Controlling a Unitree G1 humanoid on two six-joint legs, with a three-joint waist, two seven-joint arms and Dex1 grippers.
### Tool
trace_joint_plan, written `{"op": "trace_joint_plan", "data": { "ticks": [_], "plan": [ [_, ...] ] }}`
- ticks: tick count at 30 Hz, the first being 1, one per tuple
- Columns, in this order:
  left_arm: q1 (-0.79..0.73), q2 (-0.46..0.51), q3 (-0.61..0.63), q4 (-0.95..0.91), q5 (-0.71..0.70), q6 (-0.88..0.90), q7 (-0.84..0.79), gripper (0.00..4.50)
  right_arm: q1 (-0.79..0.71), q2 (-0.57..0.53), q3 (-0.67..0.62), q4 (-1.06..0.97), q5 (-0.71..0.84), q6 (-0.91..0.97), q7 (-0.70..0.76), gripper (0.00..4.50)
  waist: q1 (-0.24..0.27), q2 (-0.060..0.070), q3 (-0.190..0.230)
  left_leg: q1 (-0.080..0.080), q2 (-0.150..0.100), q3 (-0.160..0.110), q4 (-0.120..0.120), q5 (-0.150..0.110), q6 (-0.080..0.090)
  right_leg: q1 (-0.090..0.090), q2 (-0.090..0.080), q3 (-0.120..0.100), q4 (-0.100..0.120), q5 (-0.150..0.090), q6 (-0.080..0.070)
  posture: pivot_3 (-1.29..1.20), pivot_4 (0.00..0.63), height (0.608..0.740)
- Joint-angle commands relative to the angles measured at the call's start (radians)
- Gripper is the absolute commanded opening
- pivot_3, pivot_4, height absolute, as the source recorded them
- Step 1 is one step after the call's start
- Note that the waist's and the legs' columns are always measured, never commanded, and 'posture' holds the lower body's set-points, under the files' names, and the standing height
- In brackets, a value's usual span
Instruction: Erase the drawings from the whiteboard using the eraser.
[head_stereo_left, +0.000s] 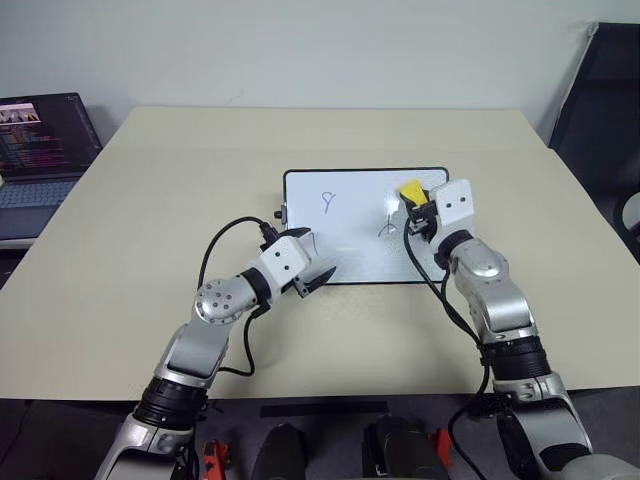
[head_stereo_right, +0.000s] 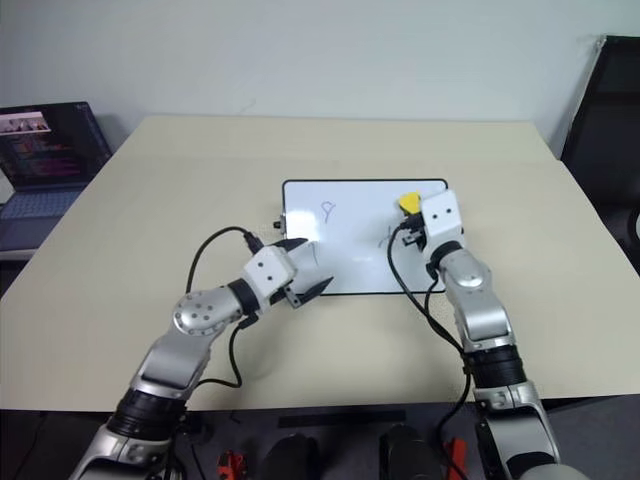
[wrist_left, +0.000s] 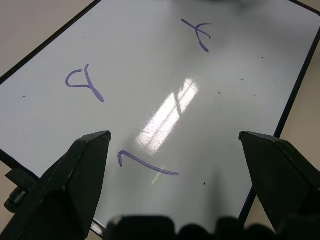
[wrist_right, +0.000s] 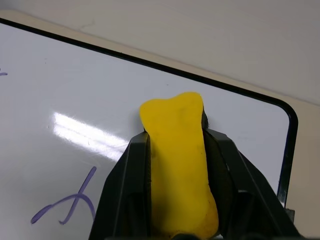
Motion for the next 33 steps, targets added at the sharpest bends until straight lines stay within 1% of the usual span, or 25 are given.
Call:
{"op": "trace_joint_plan", "data": {
  "ticks": [1,6,9,11,17,20,22,27,33],
  "plan": [
    [-0.015,0.001,0.013,-0.042,-0.012,-0.002,-0.001,4.5,0.084,-0.012,0.041,-0.087,0.012,0.068,0.063,1.18,-0.001,0.0,0.0,0.0,0.0,0.0,0.0,0.0,0.0,0.0,0.0,0.0,0.0,0.0,0.0,0.0,0.15,0.74],
    [-0.017,0.003,0.017,-0.043,-0.014,-0.002,-0.005,4.5,0.168,-0.012,0.103,-0.196,0.042,0.134,0.154,1.18,-0.01,0.0,0.0,0.002,0.0,0.001,0.001,0.0,0.0,0.0,0.0,0.001,0.001,0.0,0.0,0.0,0.15,0.74],
    [-0.021,0.003,0.016,-0.036,-0.013,-0.004,-0.007,4.5,0.167,-0.019,0.131,-0.198,0.046,0.138,0.198,1.18,-0.012,0.0,0.0,0.002,0.0,0.001,0.001,0.0,0.0,0.0,0.001,0.0,0.001,0.0,0.0,0.0,0.15,0.74],
    [-0.023,0.003,0.016,-0.033,-0.014,-0.006,-0.008,4.5,0.154,-0.019,0.13,-0.182,0.043,0.134,0.203,1.18,-0.01,0.0,0.0,0.002,0.0,0.0,0.0,0.0,0.0,0.0,0.001,0.0,0.001,0.0,-0.001,0.0,0.15,0.74],
    [-0.032,0.0,0.013,-0.029,-0.013,-0.004,-0.01,4.5,0.03,0.004,0.068,-0.025,-0.002,0.05,0.099,1.18,-0.01,0.0,0.0,0.002,0.0,0.002,0.001,0.0,0.0,0.0,0.001,0.0,0.001,0.001,0.0,0.0,0.15,0.74],
    [-0.031,0.001,0.012,-0.032,-0.014,-0.002,-0.012,4.5,-0.031,-0.005,0.043,0.047,-0.039,0.024,0.025,1.18,-0.009,0.0,0.0,0.002,0.0,0.002,0.002,0.0,0.0,0.0,0.001,0.0,0.001,0.001,0.0,0.0,0.15,0.74],
    [-0.028,0.003,0.014,-0.039,-0.015,0.002,-0.013,4.5,-0.043,-0.015,0.029,0.062,-0.054,0.024,-0.003,1.18,-0.009,0.0,0.0,0.002,0.0,0.002,0.002,0.0,0.0,0.0,0.0,0.0,0.001,0.002,0.001,0.0,0.15,0.74],
    [-0.018,0.007,0.017,-0.049,-0.016,0.009,-0.015,4.5,0.012,-0.046,0.034,0.019,-0.074,0.042,0.002,1.18,0.0,-0.001,0.0,0.001,0.0,0.002,0.001,0.0,0.0,0.001,-0.001,0.001,0.0,0.001,0.001,0.0,0.15,0.74],
    [-0.016,0.005,0.02,-0.053,-0.016,0.01,-0.014,4.5,0.124,-0.048,0.091,-0.13,-0.022,0.072,0.127,1.18,-0.003,-0.001,0.0,0.001,0.0,0.001,0.001,0.0,0.0,0.001,-0.001,0.001,0.0,0.001,0.001,0.0,0.15,0.74]
  ]
}}
